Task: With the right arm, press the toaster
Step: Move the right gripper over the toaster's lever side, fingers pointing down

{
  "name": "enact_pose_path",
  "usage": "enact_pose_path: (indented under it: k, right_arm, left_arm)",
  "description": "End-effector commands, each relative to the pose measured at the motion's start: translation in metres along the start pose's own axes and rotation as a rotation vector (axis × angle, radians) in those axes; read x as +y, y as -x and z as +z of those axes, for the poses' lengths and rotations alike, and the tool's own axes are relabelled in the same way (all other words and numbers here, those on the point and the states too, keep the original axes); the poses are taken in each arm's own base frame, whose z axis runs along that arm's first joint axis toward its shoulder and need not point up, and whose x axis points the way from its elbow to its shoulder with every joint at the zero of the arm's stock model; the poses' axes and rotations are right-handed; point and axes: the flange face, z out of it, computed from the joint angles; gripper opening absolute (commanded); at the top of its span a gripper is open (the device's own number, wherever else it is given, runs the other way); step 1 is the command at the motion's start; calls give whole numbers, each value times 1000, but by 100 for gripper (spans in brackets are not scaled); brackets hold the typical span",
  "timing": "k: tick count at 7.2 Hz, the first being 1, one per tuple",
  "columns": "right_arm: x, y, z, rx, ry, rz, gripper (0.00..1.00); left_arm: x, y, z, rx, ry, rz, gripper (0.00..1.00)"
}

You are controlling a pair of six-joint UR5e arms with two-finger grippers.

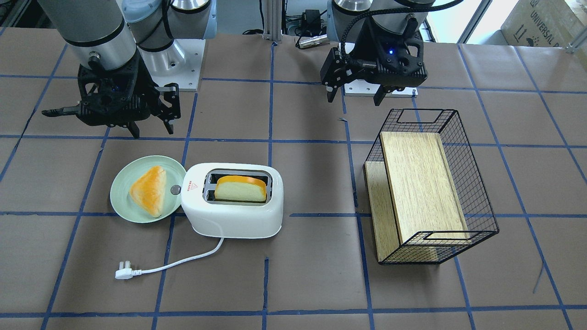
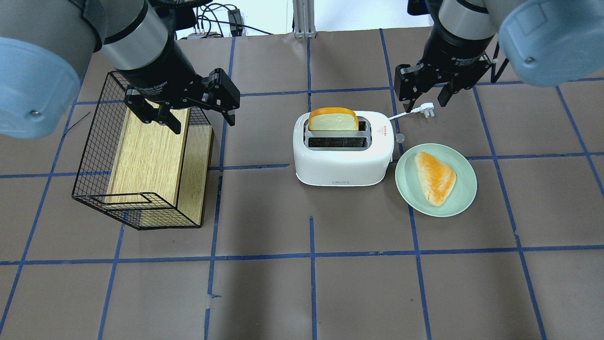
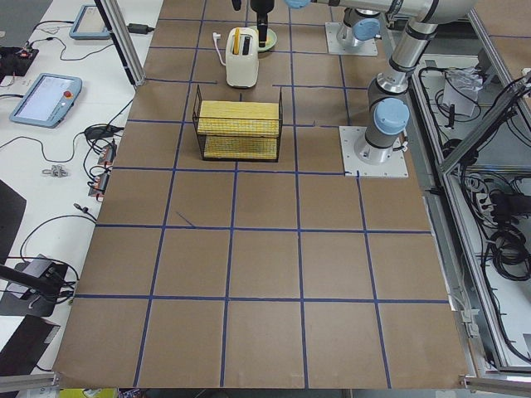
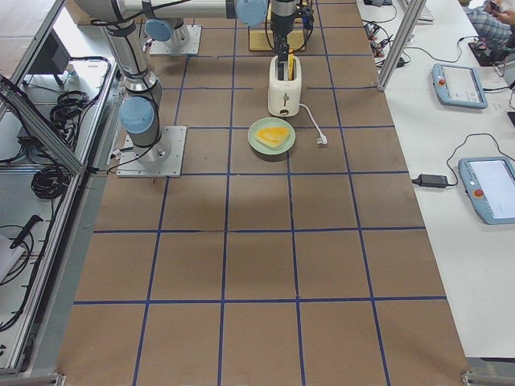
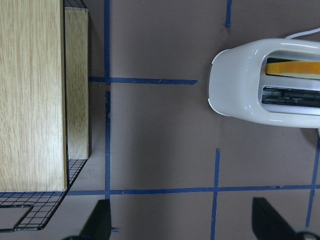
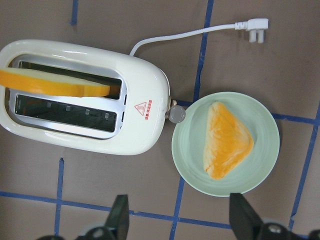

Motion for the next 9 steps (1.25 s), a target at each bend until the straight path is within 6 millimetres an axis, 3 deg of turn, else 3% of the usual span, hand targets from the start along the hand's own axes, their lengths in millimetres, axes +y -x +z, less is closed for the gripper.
enact_pose_path:
  k: [1,3,5,7,9]
  right_arm:
    - [-1,-1,7,1,2,-261,26]
    - [-4,-1,16,-15,4,-497,24]
    - [-15,4,58,-43,23,-705,22]
    - [-28,-6,100,-39,7,-960,22]
    - [-38,-5,120,-36,17,-1103,22]
  left_arm:
    - [0,0,0,0,0,0,100]
    - [0,0,0,0,0,0,100]
    - [0,0,0,0,0,0,100]
    - [0,0,0,0,0,0,100]
    - [0,0,0,0,0,0,100]
